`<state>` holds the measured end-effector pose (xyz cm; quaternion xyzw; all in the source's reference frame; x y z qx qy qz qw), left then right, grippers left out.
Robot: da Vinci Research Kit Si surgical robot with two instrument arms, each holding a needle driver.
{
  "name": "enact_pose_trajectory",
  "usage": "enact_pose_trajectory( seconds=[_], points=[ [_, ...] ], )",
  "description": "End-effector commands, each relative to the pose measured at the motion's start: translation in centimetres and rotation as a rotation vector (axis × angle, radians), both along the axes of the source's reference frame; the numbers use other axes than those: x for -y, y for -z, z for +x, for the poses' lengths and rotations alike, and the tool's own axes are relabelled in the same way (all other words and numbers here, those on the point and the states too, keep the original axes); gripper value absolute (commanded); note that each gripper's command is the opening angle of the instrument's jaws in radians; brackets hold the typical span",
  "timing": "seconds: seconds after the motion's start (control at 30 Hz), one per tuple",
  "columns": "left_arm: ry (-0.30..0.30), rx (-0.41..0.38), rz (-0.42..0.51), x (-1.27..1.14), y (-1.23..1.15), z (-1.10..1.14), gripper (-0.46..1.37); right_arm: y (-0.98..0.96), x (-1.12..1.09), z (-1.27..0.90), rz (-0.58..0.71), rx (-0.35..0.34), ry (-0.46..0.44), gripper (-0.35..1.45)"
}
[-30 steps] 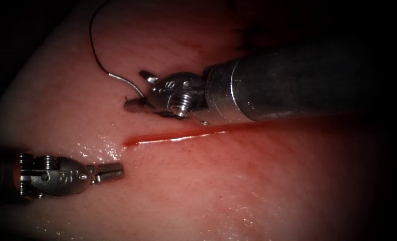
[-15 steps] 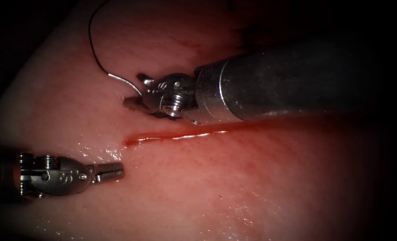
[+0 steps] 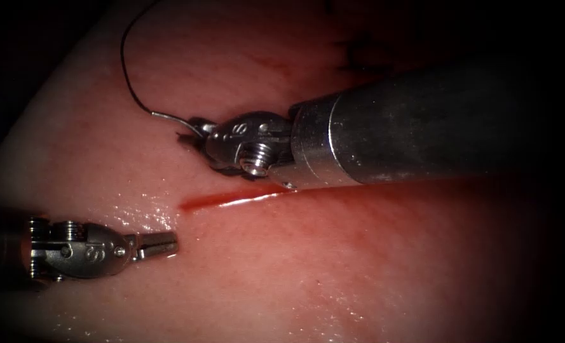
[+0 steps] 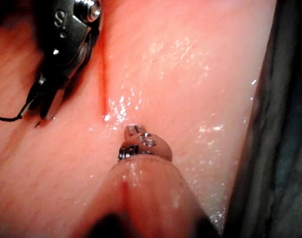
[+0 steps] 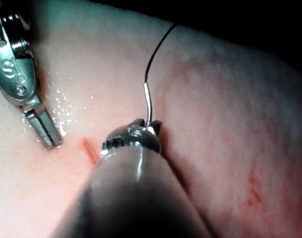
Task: Wound Closure
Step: Insert needle into flesh above wound
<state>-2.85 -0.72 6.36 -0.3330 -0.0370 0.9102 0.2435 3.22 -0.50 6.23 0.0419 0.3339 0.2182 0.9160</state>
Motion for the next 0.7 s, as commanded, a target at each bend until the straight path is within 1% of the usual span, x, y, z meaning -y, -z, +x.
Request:
enact_pose_trajectory(
  seconds=[0.03, 0.2, 0.33, 0.47, 0.6, 0.7],
  points=[
    [0.001, 0.006, 0.0, -0.01, 0.01, -0.02, -0.2, 0.0, -0.02, -0.02, -0.02, -0.019, 0.009, -0.35],
    [0.007, 0.012, -0.002, -0.05, 0.03, -0.13, -0.19, 0.05, -0.1, -0.03, -0.073, -0.08, 0.03, -0.35],
    [0.006, 0.02, -0.007, -0.09, 0.0, -0.24, -0.19, 0.08, -0.21, -0.06, -0.149, -0.142, 0.066, -0.35],
    [-0.001, 0.02, -0.002, -0.12, -0.02, -0.32, -0.18, 0.07, -0.28, -0.09, -0.184, -0.18, 0.094, -0.35],
    [-0.003, 0.022, -0.001, -0.15, -0.06, -0.38, -0.18, 0.07, -0.31, -0.1, -0.209, -0.196, 0.111, -0.35],
    [-0.009, 0.017, 0.008, -0.17, -0.13, -0.43, -0.19, 0.09, -0.33, -0.12, -0.228, -0.199, 0.125, -0.35]
  ],
)
